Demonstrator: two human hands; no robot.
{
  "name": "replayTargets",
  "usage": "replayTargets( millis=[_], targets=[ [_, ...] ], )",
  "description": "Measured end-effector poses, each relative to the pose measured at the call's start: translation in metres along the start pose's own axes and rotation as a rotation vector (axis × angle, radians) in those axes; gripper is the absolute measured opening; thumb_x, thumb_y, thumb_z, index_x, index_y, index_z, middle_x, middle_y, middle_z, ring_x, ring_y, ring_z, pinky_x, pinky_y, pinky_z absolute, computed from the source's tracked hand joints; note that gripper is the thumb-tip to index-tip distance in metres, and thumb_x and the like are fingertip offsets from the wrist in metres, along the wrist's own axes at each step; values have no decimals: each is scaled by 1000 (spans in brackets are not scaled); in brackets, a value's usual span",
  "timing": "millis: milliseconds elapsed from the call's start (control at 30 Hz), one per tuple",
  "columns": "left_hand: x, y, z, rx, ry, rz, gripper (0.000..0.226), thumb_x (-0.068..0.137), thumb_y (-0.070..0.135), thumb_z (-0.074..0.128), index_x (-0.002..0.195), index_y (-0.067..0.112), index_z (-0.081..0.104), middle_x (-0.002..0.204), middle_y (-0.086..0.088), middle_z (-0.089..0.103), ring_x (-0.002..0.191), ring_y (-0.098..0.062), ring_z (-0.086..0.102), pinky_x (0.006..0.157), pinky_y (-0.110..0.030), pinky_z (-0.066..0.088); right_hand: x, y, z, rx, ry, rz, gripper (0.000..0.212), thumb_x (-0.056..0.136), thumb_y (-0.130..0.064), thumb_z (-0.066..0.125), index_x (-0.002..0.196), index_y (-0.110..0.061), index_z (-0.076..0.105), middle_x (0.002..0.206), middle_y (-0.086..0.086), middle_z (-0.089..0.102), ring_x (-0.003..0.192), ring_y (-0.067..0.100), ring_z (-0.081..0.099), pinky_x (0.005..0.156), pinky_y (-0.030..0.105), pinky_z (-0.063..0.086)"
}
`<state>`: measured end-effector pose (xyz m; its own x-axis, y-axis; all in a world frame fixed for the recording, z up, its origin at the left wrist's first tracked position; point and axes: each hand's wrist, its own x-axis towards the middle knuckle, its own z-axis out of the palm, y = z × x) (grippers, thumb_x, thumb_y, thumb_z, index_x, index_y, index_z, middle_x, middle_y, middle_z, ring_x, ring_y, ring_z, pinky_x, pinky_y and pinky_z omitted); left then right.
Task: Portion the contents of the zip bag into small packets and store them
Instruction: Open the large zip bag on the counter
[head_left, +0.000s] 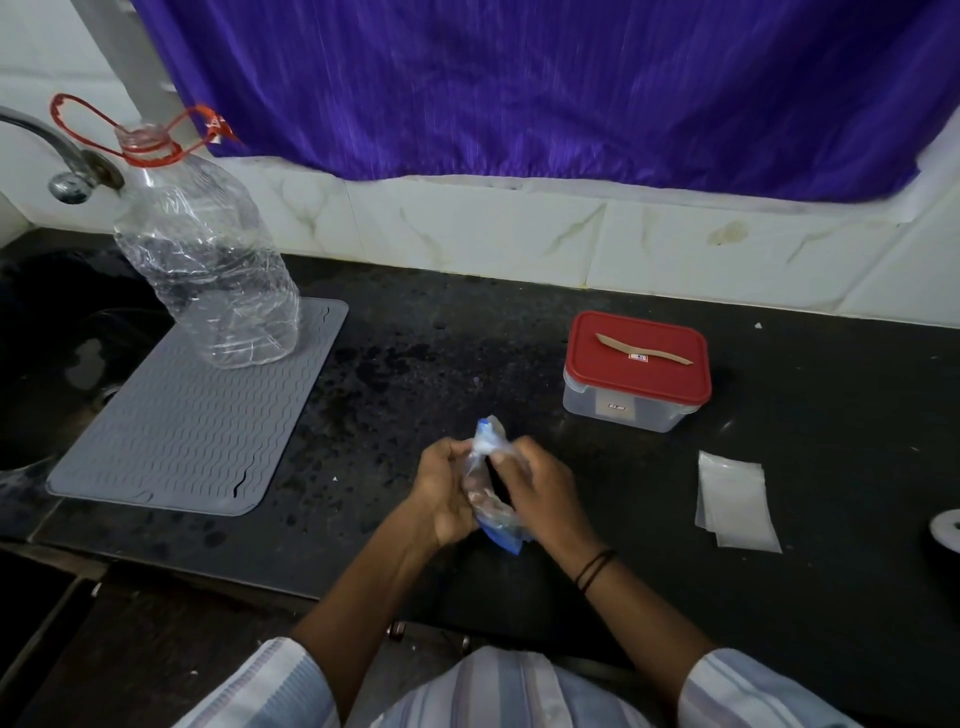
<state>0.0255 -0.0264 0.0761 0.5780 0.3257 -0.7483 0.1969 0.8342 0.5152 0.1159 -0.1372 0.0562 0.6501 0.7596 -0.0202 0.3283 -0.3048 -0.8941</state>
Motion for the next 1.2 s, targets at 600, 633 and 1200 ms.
replayTargets(
  millis=[600, 633, 1200],
  targets=[
    [0, -12, 3, 1179, 307, 729, 17, 93, 24, 64, 97, 17, 49, 91, -3, 64, 76, -11, 60, 58, -22, 38, 12, -8, -6, 305, 108, 397, 39, 92, -44, 59, 122, -22, 47, 115, 3, 59, 97, 15, 60, 76, 31, 51],
    [-1, -10, 3, 1186, 343, 749, 13, 95, 23, 60, 95, 17, 49, 89, -1, 63, 74, -11, 59, 56, -22, 37, 9, -9, -7, 196, 129, 255, 48, 89, -42, 64, 127, -23, 42, 121, 1, 53, 104, 13, 56, 83, 31, 50],
    [-9, 16, 1, 1524, 188, 750, 35, 92, 25, 62, 111, 26, 33, 108, -2, 51, 91, -25, 59, 68, -31, 39, 2, -12, -23, -940, 75, -583, 28, 72, -22, 80, 99, -20, 73, 110, -5, 66, 113, 27, 43, 84, 41, 49]
  ],
)
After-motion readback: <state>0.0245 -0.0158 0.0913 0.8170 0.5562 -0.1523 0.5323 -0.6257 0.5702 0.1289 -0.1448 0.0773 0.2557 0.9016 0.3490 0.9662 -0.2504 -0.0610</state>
